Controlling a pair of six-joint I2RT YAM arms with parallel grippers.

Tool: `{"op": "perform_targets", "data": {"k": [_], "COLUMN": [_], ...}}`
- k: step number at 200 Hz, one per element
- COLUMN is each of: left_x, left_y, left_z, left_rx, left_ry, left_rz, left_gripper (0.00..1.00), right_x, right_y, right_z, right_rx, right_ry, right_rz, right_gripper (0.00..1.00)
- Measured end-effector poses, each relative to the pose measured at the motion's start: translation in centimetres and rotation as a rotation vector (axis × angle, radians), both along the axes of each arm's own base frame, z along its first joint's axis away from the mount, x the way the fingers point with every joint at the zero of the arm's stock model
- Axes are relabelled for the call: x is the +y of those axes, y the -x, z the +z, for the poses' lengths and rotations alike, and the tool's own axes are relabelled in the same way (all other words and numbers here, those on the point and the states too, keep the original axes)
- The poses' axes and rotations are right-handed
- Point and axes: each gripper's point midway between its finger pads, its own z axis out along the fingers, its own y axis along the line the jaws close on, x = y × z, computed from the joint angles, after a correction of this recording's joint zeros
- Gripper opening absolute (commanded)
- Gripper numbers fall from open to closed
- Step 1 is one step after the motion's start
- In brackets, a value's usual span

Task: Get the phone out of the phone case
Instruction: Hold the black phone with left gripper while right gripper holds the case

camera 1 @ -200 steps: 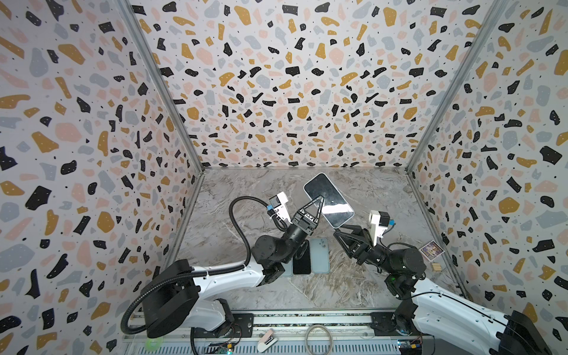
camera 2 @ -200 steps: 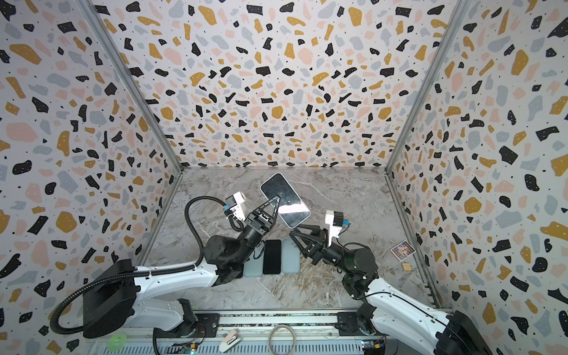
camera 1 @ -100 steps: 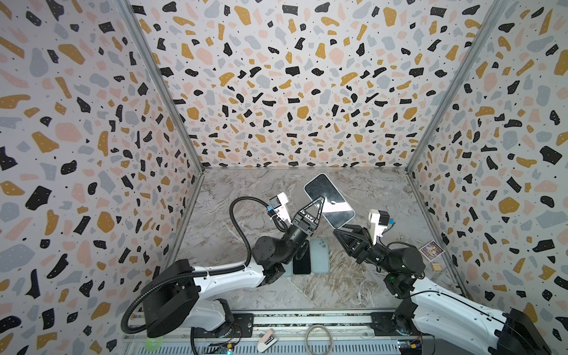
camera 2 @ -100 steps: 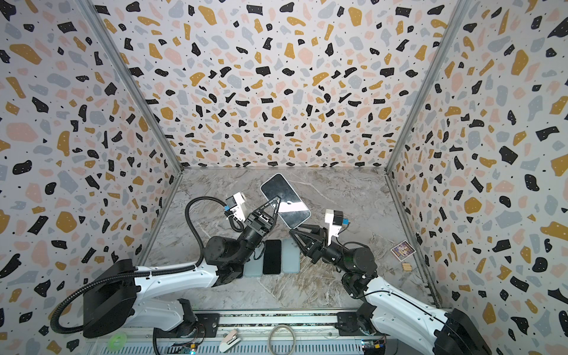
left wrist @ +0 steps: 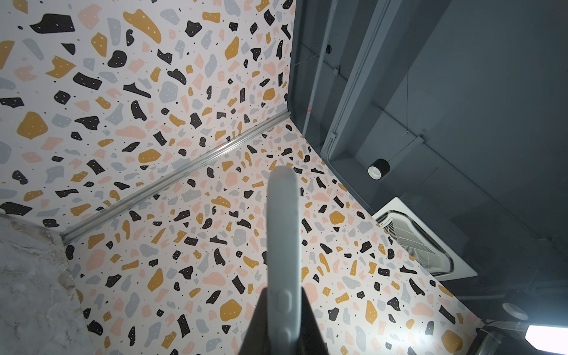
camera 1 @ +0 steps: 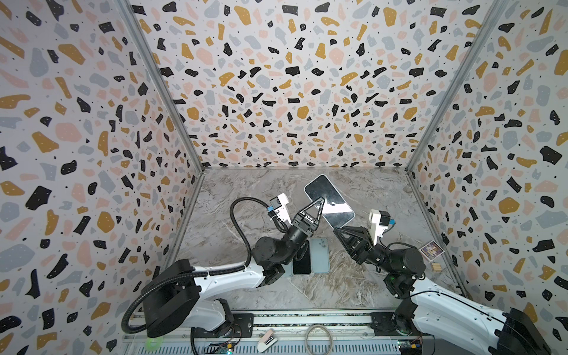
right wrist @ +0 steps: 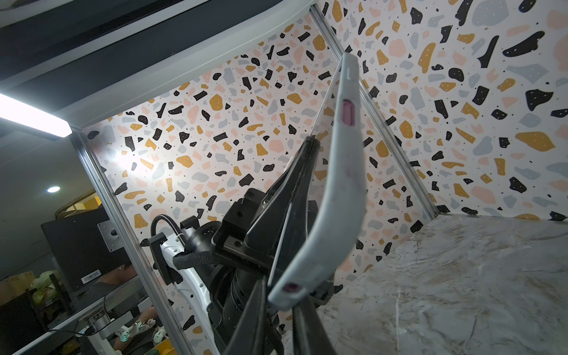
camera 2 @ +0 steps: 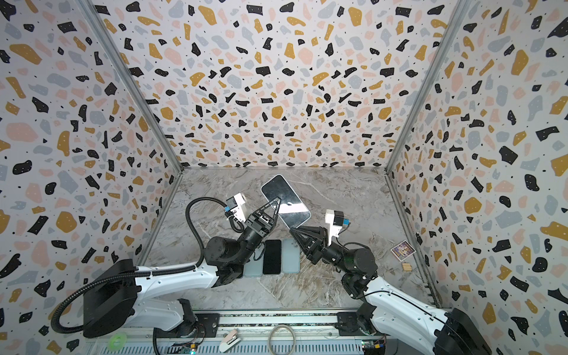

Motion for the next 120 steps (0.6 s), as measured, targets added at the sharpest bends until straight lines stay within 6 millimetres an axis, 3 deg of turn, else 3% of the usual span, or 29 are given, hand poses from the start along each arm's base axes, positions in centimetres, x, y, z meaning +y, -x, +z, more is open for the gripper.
{"op": "perform_targets", "data": {"k": [30,120], "left_x": [0.03,-0.33], "left_y": [0.00,-0.79], "left_z": [0.04,-0.85], "left_rx": [0.004,0.104], "left_ry": [0.007,0.027], "left_rz": [-0.004,-0.036], "left_gripper": [0.00,0.00], "right_x": [0.07,0.21], "right_y": [0.00,-0.22], "right_z": [-0.01,-0.53], "right_rx": [0.006,-0.033], "right_ry": [-0.004,0.038], "right_rz": [0.008,-0.026], "right_gripper": [0.07,0.06]}}
